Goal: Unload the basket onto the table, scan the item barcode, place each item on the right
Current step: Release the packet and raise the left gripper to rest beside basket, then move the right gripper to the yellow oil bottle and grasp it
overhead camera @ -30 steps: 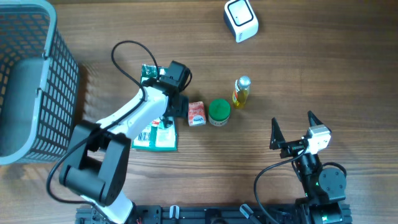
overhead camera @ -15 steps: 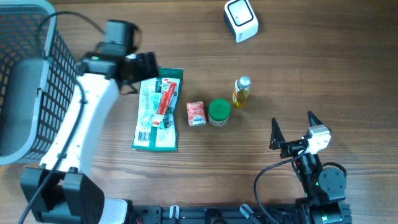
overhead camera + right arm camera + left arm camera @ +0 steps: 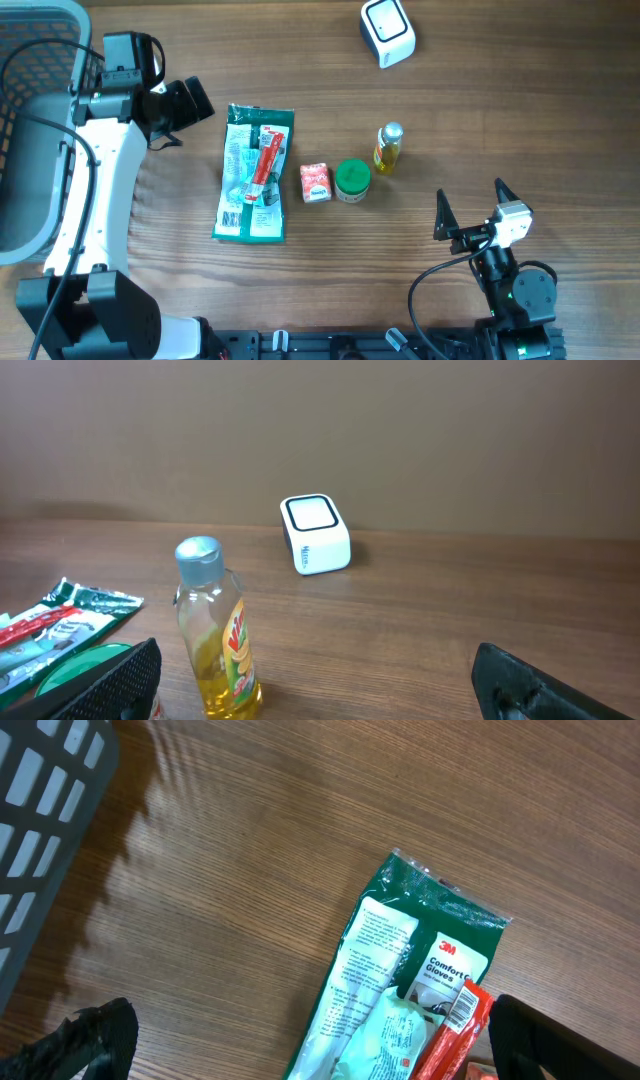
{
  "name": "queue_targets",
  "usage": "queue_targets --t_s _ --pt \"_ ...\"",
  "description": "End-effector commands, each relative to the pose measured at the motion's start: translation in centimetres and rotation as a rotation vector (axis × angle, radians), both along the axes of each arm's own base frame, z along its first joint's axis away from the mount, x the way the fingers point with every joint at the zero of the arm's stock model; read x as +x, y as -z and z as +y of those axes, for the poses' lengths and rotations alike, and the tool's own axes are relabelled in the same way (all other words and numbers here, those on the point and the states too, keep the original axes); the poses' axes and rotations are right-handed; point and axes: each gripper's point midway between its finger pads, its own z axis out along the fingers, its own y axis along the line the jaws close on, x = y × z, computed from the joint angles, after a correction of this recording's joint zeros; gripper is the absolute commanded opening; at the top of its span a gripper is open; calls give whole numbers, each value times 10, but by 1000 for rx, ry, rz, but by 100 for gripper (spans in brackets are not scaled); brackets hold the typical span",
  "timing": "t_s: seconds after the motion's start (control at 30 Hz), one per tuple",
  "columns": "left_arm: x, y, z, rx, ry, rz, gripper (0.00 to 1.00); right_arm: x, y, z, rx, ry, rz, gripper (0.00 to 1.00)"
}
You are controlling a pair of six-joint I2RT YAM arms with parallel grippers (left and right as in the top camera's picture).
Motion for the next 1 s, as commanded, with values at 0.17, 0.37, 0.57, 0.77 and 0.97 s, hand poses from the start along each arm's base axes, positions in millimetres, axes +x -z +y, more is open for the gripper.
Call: queue_targets --t_s 0.17,0.37,0.57,0.77,0.97 --pt "1 -7 -1 -11 5 -19 100 0 -2 0 -10 -3 -13 100" --pt "1 -7 -1 -11 5 -19 100 -1 -2 5 75 -29 9 100" --pt "1 -7 -1 -11 5 -19 100 -12 -22 13 73 -84 43 100" --pt "1 -7 -1 -11 5 -19 100 -25 -86 8 87 -63 141 100" --pt "1 -7 -1 -11 5 -19 100 -27 -177 20 96 -110 409 100"
